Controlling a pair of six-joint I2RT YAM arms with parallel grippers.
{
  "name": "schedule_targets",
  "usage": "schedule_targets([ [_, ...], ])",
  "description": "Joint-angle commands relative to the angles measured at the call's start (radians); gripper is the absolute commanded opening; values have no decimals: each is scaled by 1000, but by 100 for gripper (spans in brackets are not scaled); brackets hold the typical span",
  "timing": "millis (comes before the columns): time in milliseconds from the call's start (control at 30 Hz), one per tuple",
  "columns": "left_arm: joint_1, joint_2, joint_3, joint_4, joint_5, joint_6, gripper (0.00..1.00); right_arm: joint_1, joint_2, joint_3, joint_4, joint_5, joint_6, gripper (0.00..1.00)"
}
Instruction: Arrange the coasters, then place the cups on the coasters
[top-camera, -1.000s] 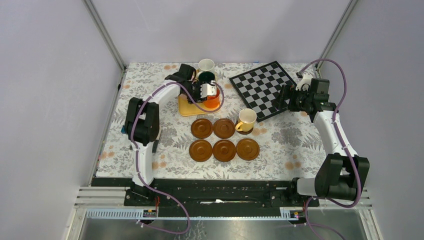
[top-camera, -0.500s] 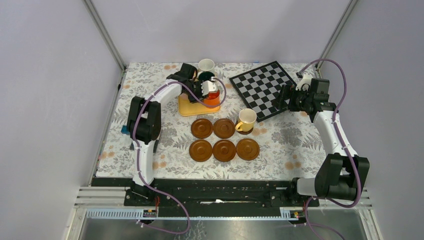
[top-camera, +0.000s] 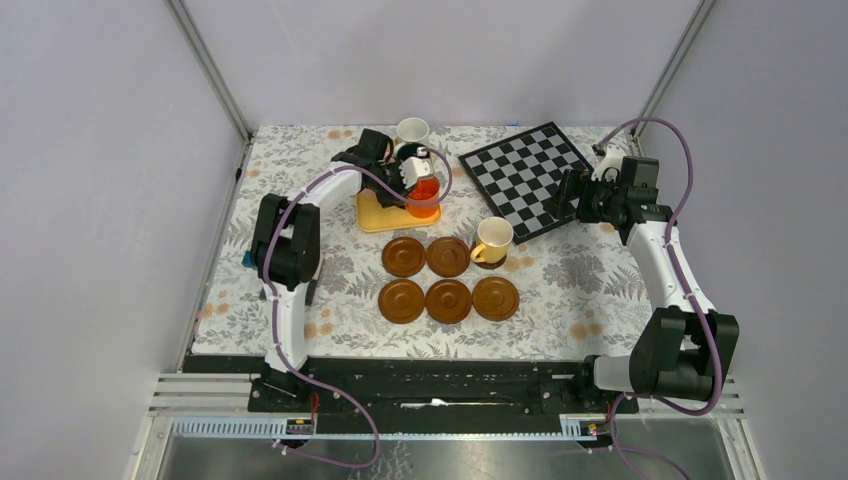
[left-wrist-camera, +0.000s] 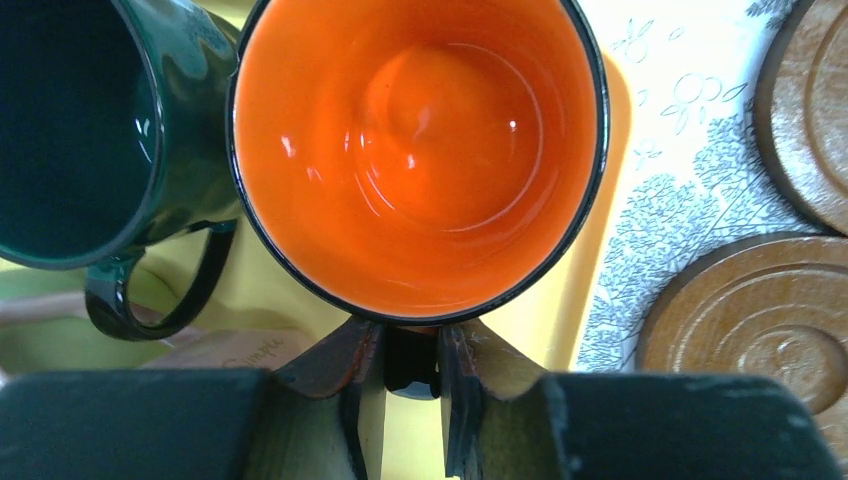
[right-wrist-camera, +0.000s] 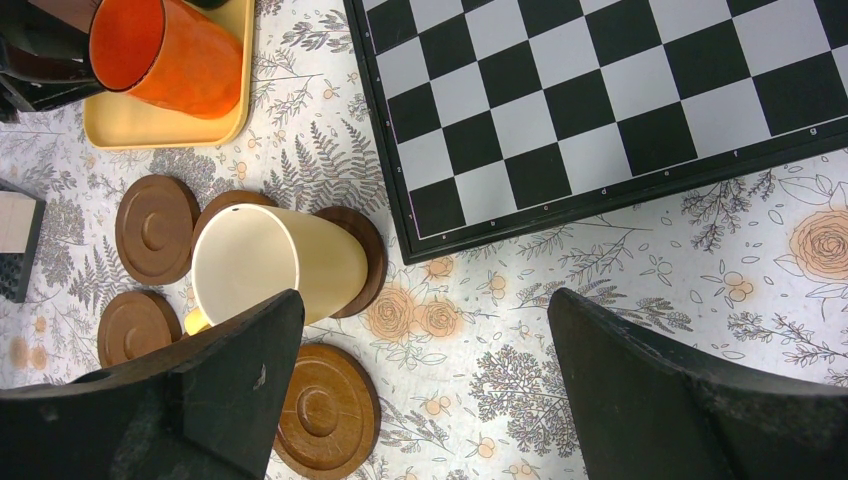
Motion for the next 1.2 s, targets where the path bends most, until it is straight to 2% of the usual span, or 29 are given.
schedule_targets([
  [0, -11, -111, -47, 92, 1, -178, 0, -4, -21, 1, 18, -15, -13, 100],
  [267, -11, -286, -139, 194, -45, -430, 0, -4, -39, -1, 18, -10, -10, 100],
  [600, -37, -527, -295, 170, -80, -638, 0, -4, -65, -2, 9, -2, -2, 100],
  [700, -112, -630, -375, 157, -214, -682, 0, -4, -75, -2, 7, -4, 7, 100],
  [933, -330, -840, -609, 161, -408, -823, 0, -4, -100, -11, 6, 28, 39, 100],
  [1067, -454, -853, -665, 139, -421, -923, 0, -4, -109, -22, 7, 56, 59, 100],
  [1167, -498, -826, -668, 127, -377, -990, 0, -4, -114, -34, 14, 58, 58, 100],
])
